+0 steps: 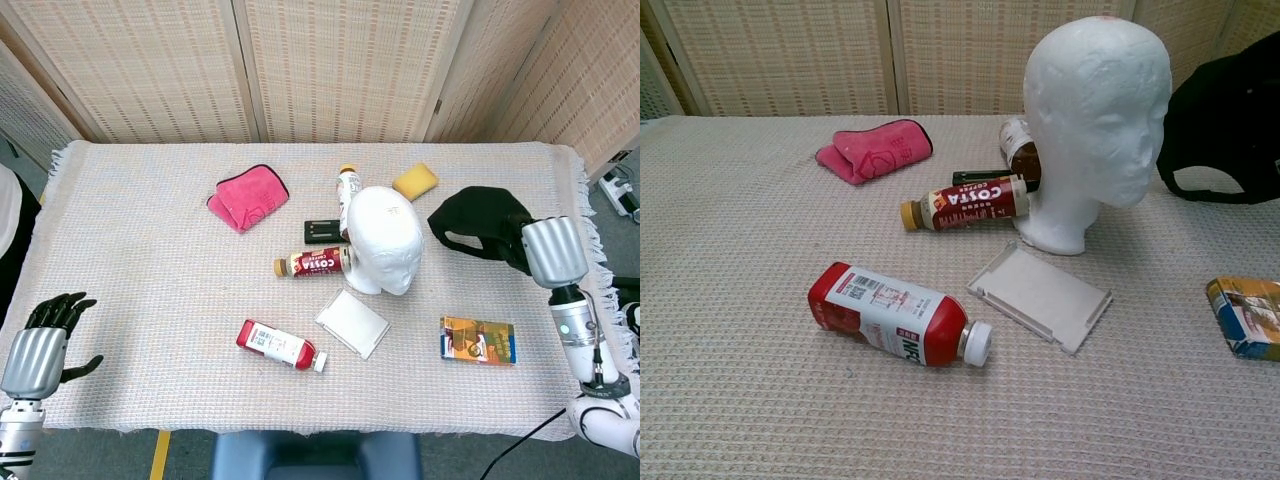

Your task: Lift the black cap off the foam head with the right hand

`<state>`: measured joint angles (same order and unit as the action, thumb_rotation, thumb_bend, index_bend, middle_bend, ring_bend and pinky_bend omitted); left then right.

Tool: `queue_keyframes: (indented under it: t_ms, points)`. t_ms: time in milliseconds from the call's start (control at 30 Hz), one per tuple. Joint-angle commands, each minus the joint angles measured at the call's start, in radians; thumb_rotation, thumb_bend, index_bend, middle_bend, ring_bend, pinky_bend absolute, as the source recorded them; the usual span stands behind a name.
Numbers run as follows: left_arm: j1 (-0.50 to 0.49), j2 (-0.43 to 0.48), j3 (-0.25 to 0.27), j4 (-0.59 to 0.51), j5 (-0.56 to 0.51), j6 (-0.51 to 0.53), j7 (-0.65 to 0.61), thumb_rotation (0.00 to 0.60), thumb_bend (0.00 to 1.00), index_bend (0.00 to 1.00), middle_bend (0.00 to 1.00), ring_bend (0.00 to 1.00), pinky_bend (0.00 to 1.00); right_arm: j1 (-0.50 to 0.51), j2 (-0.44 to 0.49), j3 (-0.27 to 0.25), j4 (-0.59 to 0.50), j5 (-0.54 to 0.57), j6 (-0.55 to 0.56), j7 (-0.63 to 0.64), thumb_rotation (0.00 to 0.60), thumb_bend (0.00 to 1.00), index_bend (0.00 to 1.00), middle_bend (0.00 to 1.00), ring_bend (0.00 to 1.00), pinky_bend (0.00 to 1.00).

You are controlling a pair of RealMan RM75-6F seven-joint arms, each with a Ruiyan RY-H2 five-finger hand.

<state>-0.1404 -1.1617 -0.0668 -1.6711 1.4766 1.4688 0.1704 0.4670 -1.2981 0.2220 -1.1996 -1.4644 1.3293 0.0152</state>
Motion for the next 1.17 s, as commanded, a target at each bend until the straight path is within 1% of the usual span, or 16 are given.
queue_keyframes:
  t_ms: [33, 133, 200, 233, 267, 300, 333, 367, 400, 467, 567, 700, 767, 800, 933, 1167]
  points:
    - [-0.001, -0.001, 0.001, -0.004, 0.001, -0.002, 0.005, 0.600, 0.15, 0.25, 0.20, 0.15, 0.18, 0.021, -0.072, -0.029, 0.082, -0.013, -0.034, 0.015, 0.600, 0.53, 0.83, 0.67, 0.94, 1.00]
    - [-0.002, 0.000, 0.001, -0.008, 0.002, -0.001, 0.008, 0.600, 0.15, 0.25, 0.20, 0.15, 0.18, 0.039, -0.131, -0.042, 0.137, -0.007, -0.071, 0.011, 0.600, 0.53, 0.80, 0.67, 0.92, 1.00]
    - [-0.001, 0.003, 0.001, -0.010, 0.002, 0.002, 0.007, 0.600, 0.15, 0.25, 0.20, 0.15, 0.18, 0.046, -0.151, -0.055, 0.148, 0.011, -0.117, -0.029, 0.600, 0.47, 0.71, 0.65, 0.85, 1.00]
    - [0.000, 0.004, 0.001, -0.010, 0.001, 0.003, 0.007, 0.600, 0.15, 0.25, 0.20, 0.15, 0.18, 0.045, -0.153, -0.060, 0.141, 0.023, -0.138, -0.051, 0.600, 0.39, 0.59, 0.60, 0.77, 1.00]
    - [0.001, 0.005, 0.001, -0.010, 0.000, 0.003, 0.006, 0.600, 0.15, 0.25, 0.20, 0.15, 0.18, 0.044, -0.149, -0.064, 0.124, 0.037, -0.158, -0.071, 0.600, 0.26, 0.41, 0.50, 0.64, 0.97]
    - [0.003, 0.007, 0.002, -0.010, -0.002, 0.004, 0.005, 0.600, 0.15, 0.25, 0.20, 0.15, 0.18, 0.041, -0.138, -0.066, 0.092, 0.057, -0.182, -0.093, 0.598, 0.19, 0.30, 0.43, 0.57, 0.93]
    - [0.004, 0.008, 0.002, -0.009, -0.004, 0.003, 0.003, 0.600, 0.15, 0.25, 0.20, 0.15, 0.18, 0.037, -0.127, -0.066, 0.063, 0.073, -0.197, -0.105, 0.585, 0.09, 0.15, 0.33, 0.45, 0.83]
    - [0.004, 0.009, 0.003, -0.007, -0.006, 0.001, 0.002, 0.600, 0.15, 0.25, 0.20, 0.15, 0.18, 0.032, -0.112, -0.066, 0.030, 0.090, -0.211, -0.114, 0.561, 0.03, 0.05, 0.23, 0.34, 0.71]
    - [0.004, 0.010, 0.004, -0.006, -0.007, -0.002, 0.001, 0.600, 0.15, 0.25, 0.20, 0.15, 0.18, 0.026, -0.088, -0.067, -0.016, 0.107, -0.226, -0.124, 0.540, 0.01, 0.02, 0.18, 0.28, 0.63]
    - [0.004, 0.010, 0.005, -0.001, -0.007, -0.004, -0.001, 0.600, 0.15, 0.25, 0.20, 0.15, 0.18, 0.012, -0.049, -0.069, -0.082, 0.129, -0.231, -0.145, 0.486, 0.00, 0.00, 0.08, 0.16, 0.46]
    - [0.006, 0.008, 0.007, 0.003, -0.014, -0.007, -0.008, 0.600, 0.15, 0.25, 0.20, 0.15, 0.18, -0.023, 0.015, -0.073, -0.188, 0.145, -0.196, -0.174, 0.443, 0.00, 0.00, 0.02, 0.08, 0.36]
    - [0.007, 0.008, 0.007, 0.006, -0.015, -0.007, -0.008, 0.600, 0.15, 0.25, 0.20, 0.15, 0.18, -0.050, 0.055, -0.076, -0.249, 0.139, -0.155, -0.181, 0.437, 0.00, 0.00, 0.02, 0.09, 0.36]
    - [0.006, 0.007, 0.007, 0.007, -0.014, -0.008, -0.010, 0.600, 0.15, 0.25, 0.19, 0.15, 0.18, -0.084, 0.092, -0.079, -0.301, 0.125, -0.093, -0.189, 0.456, 0.00, 0.00, 0.08, 0.15, 0.39]
    - [0.005, 0.007, 0.005, 0.008, -0.010, -0.005, -0.012, 0.600, 0.15, 0.25, 0.19, 0.15, 0.18, -0.139, 0.128, -0.092, -0.354, 0.101, -0.004, -0.189, 0.466, 0.00, 0.01, 0.12, 0.19, 0.43]
    - [0.002, 0.006, 0.003, 0.011, -0.013, -0.008, -0.017, 0.600, 0.15, 0.25, 0.20, 0.15, 0.18, -0.232, 0.186, -0.134, -0.439, 0.068, 0.103, -0.166, 0.475, 0.05, 0.17, 0.24, 0.27, 0.48]
    - [0.001, 0.009, -0.005, 0.003, -0.004, 0.007, -0.013, 0.600, 0.15, 0.25, 0.20, 0.15, 0.18, -0.354, 0.228, -0.186, -0.503, 0.043, 0.225, -0.162, 0.481, 0.10, 0.22, 0.26, 0.28, 0.48]
